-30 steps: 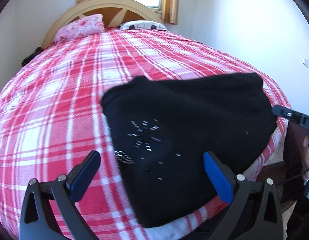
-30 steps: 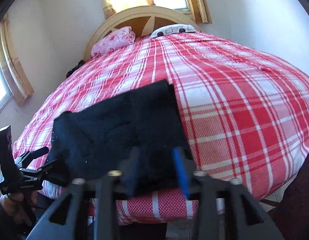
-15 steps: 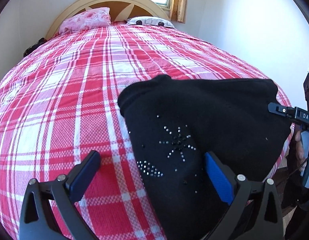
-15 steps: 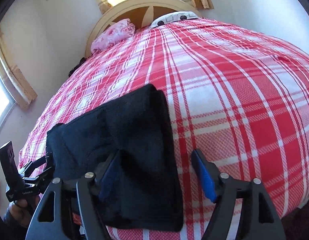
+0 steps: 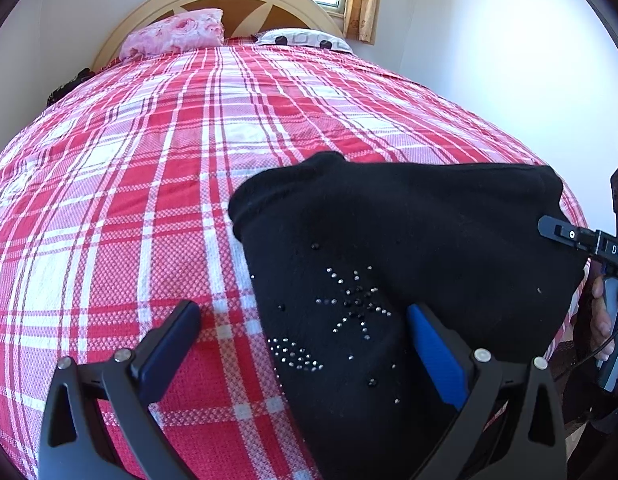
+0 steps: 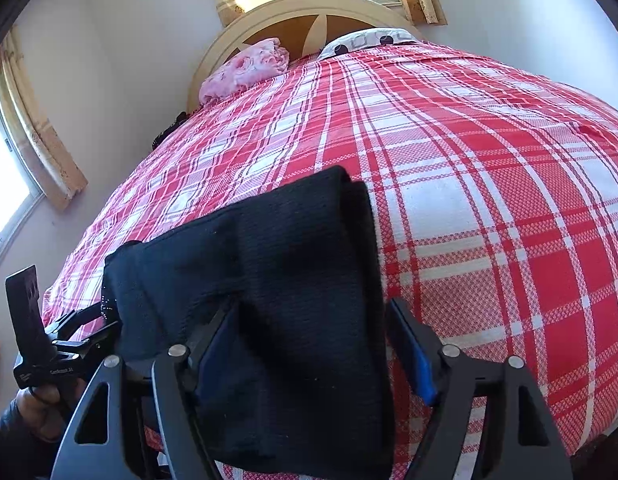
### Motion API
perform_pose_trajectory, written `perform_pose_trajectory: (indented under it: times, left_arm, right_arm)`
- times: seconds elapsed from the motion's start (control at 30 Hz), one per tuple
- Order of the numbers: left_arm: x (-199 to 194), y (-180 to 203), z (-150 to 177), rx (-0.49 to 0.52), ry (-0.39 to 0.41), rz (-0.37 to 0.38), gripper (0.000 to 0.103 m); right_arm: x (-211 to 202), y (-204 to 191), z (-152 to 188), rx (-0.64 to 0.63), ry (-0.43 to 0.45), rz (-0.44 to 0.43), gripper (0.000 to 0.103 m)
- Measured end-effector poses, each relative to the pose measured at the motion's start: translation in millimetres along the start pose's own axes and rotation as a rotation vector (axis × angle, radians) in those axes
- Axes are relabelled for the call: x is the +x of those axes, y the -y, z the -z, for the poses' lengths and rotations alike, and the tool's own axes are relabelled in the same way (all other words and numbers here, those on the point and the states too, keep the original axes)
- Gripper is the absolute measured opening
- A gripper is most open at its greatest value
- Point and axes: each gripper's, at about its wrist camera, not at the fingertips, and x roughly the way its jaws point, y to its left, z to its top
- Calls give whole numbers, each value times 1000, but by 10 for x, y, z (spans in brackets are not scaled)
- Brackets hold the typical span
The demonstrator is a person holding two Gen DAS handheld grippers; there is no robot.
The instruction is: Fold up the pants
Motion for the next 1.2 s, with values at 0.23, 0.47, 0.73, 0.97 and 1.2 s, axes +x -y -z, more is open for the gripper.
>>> perform_pose_trajectory:
  times: [0.23, 0.47, 0.73, 0.97, 1.2]
  left_arm:
    - [24, -1, -6, -16, -1, -9, 103]
    - [-1, 27, 13, -16, 32, -5, 103]
    - [-102, 112, 49, 24, 85, 51, 50]
    - [-194, -41, 31, -60, 96, 136, 21]
    - [-431, -252, -61, -105, 147, 146, 19]
  right_arm:
    - [-9, 7, 31, 4, 8, -39, 61]
    - [35, 69, 23, 46, 11, -81, 48]
    - [-6, -39, 34, -1, 20, -96, 28]
    - [-112, -103, 34, -16, 49, -101, 26]
    - [-244, -357, -154, -58, 68, -149, 26]
